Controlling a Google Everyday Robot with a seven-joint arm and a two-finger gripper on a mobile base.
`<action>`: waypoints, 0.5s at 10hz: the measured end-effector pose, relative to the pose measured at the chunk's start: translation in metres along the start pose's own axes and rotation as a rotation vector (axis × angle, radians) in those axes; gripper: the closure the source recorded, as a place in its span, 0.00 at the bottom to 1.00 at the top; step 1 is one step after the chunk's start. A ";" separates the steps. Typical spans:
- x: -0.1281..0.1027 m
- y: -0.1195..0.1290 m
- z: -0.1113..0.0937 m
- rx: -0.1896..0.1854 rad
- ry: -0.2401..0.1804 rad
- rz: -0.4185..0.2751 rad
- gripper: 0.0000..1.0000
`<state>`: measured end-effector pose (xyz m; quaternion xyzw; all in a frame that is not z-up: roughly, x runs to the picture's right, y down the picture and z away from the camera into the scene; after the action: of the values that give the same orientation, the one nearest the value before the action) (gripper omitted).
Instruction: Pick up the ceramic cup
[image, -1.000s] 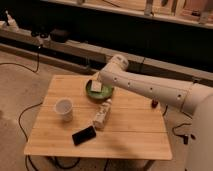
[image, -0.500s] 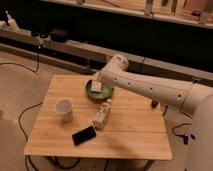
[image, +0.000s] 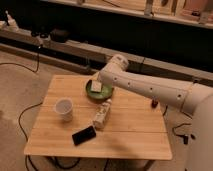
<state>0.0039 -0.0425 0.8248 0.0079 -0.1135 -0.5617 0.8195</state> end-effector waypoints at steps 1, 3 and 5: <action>0.000 0.000 0.000 0.001 -0.004 0.005 0.28; -0.007 -0.004 -0.001 0.024 -0.045 0.001 0.28; -0.024 -0.023 -0.007 0.111 -0.138 -0.017 0.28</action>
<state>-0.0241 -0.0299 0.8104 0.0156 -0.2005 -0.5609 0.8031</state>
